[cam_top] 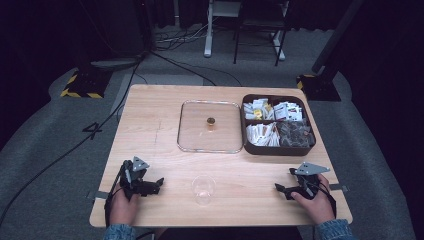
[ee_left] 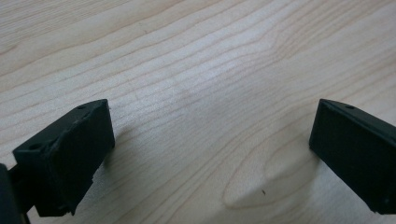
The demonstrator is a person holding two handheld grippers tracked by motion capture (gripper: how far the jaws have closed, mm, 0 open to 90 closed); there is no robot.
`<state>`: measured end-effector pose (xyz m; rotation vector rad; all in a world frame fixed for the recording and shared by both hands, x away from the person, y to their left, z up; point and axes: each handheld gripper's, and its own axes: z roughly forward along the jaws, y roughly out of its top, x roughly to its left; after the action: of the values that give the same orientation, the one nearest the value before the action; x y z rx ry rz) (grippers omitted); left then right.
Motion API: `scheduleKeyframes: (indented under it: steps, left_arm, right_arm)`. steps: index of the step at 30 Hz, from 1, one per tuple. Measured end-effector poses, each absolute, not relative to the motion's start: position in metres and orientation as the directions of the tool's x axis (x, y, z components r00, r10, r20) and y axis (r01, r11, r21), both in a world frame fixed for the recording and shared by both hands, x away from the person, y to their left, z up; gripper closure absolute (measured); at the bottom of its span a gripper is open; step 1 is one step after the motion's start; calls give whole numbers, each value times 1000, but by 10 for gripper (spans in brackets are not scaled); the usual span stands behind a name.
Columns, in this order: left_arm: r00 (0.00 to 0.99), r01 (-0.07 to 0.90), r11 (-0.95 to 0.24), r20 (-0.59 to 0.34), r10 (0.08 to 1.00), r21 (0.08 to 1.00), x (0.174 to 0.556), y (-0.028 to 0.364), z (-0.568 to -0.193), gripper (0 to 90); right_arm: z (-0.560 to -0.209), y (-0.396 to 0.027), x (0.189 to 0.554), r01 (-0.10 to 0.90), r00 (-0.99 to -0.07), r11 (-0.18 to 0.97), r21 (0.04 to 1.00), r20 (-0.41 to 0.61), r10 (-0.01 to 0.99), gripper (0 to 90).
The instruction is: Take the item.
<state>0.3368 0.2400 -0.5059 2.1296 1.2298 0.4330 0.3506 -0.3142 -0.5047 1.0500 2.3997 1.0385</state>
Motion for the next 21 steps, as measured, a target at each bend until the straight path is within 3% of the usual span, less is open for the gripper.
scheduleKeyframes:
  steps: [17,21]
  left_arm:
    - [502,652,-362,-21,865,666,337,239,-506,1]
    - [500,654,-359,-24,866,666,337,239,-506,1]
  right_arm:
    - [-505,-311,352,513,-667,457,726,2,745,93]
    - [-501,-312,352,531,-651,441,724,15,759,194]
